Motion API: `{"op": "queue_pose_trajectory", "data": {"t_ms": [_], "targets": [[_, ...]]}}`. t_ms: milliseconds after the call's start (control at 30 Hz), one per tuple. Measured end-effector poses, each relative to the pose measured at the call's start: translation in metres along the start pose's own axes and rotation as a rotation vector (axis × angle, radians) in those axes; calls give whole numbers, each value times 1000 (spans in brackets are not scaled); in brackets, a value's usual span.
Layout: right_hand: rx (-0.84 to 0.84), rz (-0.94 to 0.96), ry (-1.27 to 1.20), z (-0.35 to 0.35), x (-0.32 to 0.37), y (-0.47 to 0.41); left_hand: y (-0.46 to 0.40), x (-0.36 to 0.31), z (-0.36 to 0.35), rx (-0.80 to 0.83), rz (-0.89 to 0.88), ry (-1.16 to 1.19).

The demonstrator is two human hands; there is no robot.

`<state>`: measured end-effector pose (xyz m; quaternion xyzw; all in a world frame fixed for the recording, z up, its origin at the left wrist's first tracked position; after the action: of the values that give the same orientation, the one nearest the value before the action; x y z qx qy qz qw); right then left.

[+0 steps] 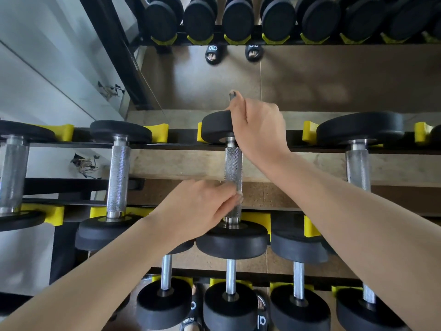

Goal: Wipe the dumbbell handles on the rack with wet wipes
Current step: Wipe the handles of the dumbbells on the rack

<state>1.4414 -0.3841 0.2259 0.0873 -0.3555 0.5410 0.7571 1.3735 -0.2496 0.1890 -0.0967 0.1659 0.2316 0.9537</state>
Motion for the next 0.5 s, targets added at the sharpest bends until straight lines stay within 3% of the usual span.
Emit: {"op": "queue_pose_trajectory", "data": {"t_ms": [167,367,500], "targets": [[-39,3,-13,3,-1,-1,-44,30,15,-212,206,120],[-20,2,-8,2,-1,0,7,-3,-8,39,72,177],[-50,8,-8,5,0,0,-31,23,10,-123,176,157]]}}
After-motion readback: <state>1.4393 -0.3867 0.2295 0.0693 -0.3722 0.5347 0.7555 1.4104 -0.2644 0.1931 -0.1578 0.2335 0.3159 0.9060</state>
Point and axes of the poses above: each hand's wrist, its own y-axis away from the middle knuckle, its own z-axis out of the back of the hand, x = y × z, the point moved 9 cm from there along -y, towards the middle knuckle, and after that the axes turned 2 degrees about -x, right-handed, at the moved point
